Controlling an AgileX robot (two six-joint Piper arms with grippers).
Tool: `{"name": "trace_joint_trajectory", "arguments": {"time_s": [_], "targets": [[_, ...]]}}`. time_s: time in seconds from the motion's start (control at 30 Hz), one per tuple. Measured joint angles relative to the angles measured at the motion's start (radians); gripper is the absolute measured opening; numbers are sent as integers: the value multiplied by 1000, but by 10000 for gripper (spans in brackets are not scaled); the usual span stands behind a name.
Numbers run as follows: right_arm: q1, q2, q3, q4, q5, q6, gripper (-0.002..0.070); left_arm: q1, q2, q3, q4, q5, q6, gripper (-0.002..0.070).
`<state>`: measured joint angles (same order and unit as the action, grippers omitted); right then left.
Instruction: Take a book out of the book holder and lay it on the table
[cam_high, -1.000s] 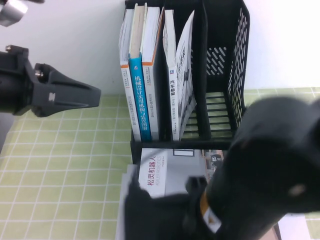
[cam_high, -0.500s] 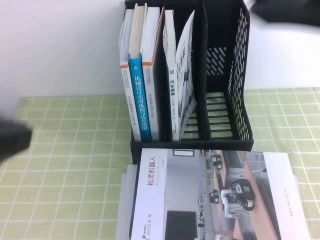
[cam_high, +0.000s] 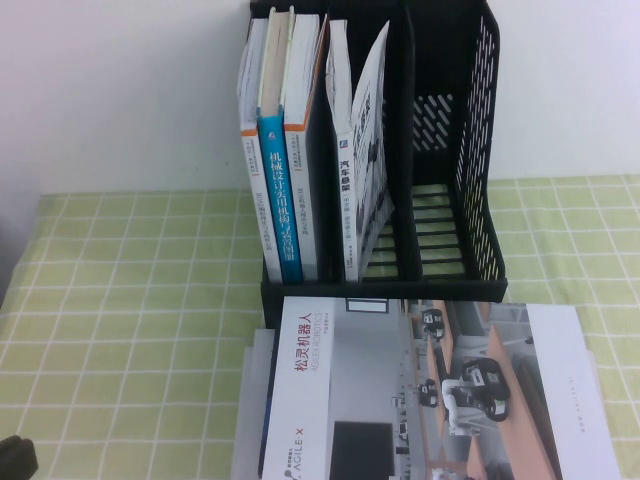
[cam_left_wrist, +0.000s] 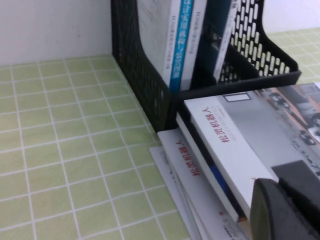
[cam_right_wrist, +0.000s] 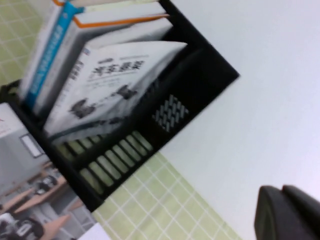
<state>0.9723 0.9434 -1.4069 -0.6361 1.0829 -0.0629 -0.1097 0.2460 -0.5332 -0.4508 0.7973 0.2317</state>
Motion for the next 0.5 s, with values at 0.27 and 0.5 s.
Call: {"name": "trace_joint_trajectory", "arguments": {"time_s": [0.27,0.5], "targets": [[-3,-330,627,-311,-210,511,-1,0,-19,181,1,-223,-4,-1],[-3,-491,962,-399,-527,900,-1,0,-19,212,1,-327,-4,-1]]}}
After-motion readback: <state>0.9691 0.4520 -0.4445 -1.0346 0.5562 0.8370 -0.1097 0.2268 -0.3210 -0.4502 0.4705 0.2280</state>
